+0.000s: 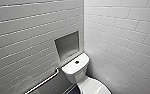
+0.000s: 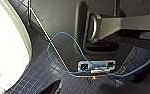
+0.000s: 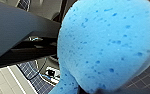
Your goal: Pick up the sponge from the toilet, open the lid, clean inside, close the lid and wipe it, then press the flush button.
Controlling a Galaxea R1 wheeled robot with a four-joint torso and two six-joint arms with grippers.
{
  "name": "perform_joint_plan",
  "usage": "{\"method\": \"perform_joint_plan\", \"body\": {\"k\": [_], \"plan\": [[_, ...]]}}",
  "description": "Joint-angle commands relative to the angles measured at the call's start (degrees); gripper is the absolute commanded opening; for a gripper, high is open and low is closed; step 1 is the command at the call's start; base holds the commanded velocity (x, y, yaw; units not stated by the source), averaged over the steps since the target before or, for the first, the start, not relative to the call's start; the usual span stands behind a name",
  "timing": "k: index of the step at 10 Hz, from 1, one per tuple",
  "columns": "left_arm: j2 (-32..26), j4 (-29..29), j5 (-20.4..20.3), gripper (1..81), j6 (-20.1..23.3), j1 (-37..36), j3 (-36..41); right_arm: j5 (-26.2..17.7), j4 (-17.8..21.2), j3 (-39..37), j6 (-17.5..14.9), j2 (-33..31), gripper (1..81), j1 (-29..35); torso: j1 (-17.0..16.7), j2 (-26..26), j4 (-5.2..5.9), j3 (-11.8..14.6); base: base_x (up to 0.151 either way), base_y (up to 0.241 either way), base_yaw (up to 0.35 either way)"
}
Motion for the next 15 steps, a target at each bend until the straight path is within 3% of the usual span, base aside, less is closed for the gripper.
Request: {"method": "perform_joint_plan", "body": {"k": [1,5,9,10,11,15], "plan": [[0.5,0.3,4.7,81.1,0.3,-0.3,-2.2,-2.3,1.0,4.4,1.9,-2.9,1.0,3.6,0.0,0.0,0.00,0.0,0.000,0.000,0.000],[1.0,1.8,4.7,81.1,0.3,2.1,-3.9,-0.4,1.1,28.4,9.8,-20.4,1.0,11.3,0.0,-0.1,0.00,0.0,0.000,0.000,0.000],[1.7,3.5,4.7,81.1,0.3,2.9,-3.9,-0.3,1.3,38.9,13.8,-31.5,1.0,18.2,0.0,-0.1,0.00,0.0,0.000,0.000,0.000],[2.0,3.6,4.7,81.1,0.3,3.1,-3.9,-0.4,1.3,41.0,14.3,-33.3,1.0,20.0,3.6,-5.8,0.00,0.0,0.000,0.000,0.000],[2.0,3.7,4.7,81.1,0.3,3.4,-3.9,-0.4,1.7,43.0,14.3,-35.2,1.0,22.2,3.8,-6.0,0.00,0.0,0.000,0.000,0.000],[2.0,4.7,3.4,81.1,0.3,4.7,-3.9,-0.7,1.9,47.8,15.8,-39.9,1.0,30.2,7.5,-12.0,0.00,-7.3,0.000,0.000,0.000]]}}
